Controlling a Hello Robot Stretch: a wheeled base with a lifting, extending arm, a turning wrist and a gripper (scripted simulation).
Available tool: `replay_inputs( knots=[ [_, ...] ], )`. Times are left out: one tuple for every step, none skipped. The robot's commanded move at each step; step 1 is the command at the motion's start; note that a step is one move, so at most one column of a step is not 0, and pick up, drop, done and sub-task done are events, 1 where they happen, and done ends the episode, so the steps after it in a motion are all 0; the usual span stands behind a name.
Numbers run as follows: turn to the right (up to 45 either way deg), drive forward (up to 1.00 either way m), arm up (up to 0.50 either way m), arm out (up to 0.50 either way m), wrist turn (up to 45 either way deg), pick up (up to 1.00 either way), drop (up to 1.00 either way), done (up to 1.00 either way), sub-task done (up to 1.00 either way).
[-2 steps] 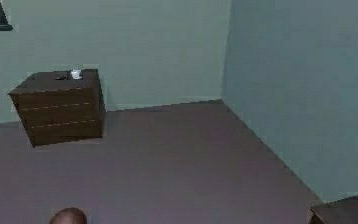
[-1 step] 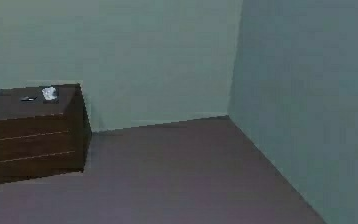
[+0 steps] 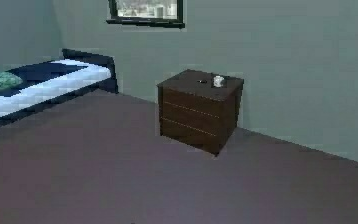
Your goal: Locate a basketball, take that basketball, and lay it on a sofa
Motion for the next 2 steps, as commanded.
replay_inputs(
  knots=[
    [-45.0, 0.0, 0.0, 0.0, 0.0, 0.0, 0.0, 0.0, 0.0],
    [-45.0, 0.0, 0.0, 0.0, 0.0, 0.0, 0.0, 0.0, 0.0]
  ],
)
